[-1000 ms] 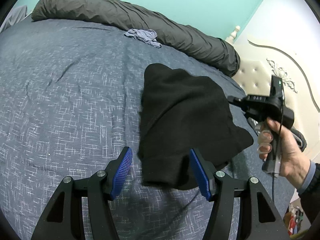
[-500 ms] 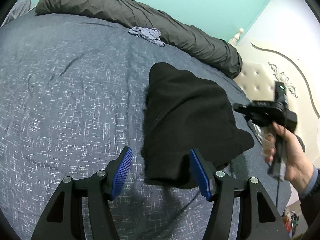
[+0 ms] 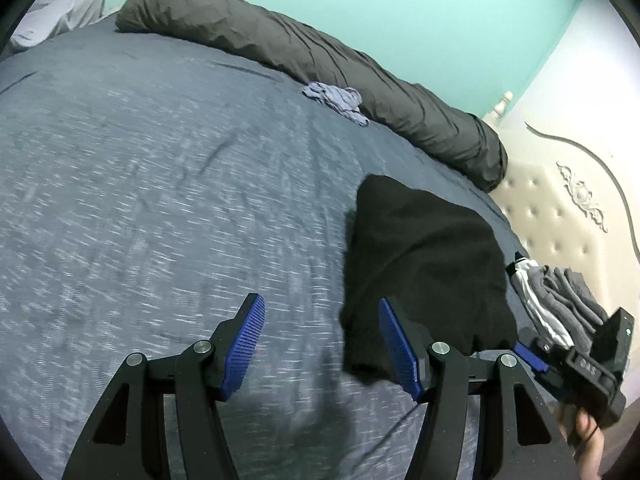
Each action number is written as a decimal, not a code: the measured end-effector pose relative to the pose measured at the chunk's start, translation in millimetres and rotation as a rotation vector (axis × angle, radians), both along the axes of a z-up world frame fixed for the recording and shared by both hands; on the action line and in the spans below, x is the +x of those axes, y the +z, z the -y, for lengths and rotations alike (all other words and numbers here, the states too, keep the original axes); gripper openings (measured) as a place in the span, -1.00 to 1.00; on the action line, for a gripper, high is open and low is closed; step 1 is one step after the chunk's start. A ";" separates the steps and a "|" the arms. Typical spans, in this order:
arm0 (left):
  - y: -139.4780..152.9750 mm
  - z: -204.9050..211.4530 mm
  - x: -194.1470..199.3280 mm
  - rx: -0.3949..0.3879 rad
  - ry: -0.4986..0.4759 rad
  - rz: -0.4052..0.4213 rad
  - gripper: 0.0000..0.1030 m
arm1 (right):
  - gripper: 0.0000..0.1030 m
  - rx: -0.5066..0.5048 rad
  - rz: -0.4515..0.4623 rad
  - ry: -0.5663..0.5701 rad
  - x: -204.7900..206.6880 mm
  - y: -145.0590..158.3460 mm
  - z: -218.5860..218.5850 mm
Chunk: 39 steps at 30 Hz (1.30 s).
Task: Fold clothes
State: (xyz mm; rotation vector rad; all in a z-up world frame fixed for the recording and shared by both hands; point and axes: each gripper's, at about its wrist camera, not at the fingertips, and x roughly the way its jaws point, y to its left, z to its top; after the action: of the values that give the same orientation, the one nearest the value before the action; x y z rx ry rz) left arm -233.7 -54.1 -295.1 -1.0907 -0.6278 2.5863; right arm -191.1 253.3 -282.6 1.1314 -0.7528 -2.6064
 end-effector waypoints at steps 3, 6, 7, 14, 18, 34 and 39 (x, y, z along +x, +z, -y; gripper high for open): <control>1.9 12.4 5.8 0.008 0.010 -0.002 0.23 | -0.27 0.031 -0.038 -0.001 13.3 5.7 13.5; 5.3 22.3 10.8 0.018 0.016 -0.010 0.23 | -0.23 0.086 -0.101 -0.040 26.5 13.7 17.3; 6.6 24.3 12.4 0.018 0.017 -0.014 0.23 | -0.23 0.102 -0.108 -0.047 28.0 14.4 18.0; 10.4 42.9 19.2 0.035 0.038 -0.024 0.23 | -0.22 0.015 -0.007 0.058 17.0 -8.7 44.6; 11.6 53.3 24.5 0.031 0.048 -0.029 0.23 | -0.05 0.043 0.015 0.152 7.4 -23.3 85.1; 13.3 76.7 29.1 0.047 0.074 -0.033 0.23 | 0.09 0.197 0.052 0.163 -41.2 -58.6 166.8; 14.6 76.6 28.6 0.047 0.075 -0.035 0.23 | -0.73 0.178 0.067 0.155 -49.5 -64.5 158.4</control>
State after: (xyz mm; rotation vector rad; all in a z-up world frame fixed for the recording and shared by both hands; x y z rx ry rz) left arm -205.1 -130.7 -280.4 -1.0244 -0.7313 2.6331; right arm -240.7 94.9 -347.1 1.2762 -0.4318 -2.5560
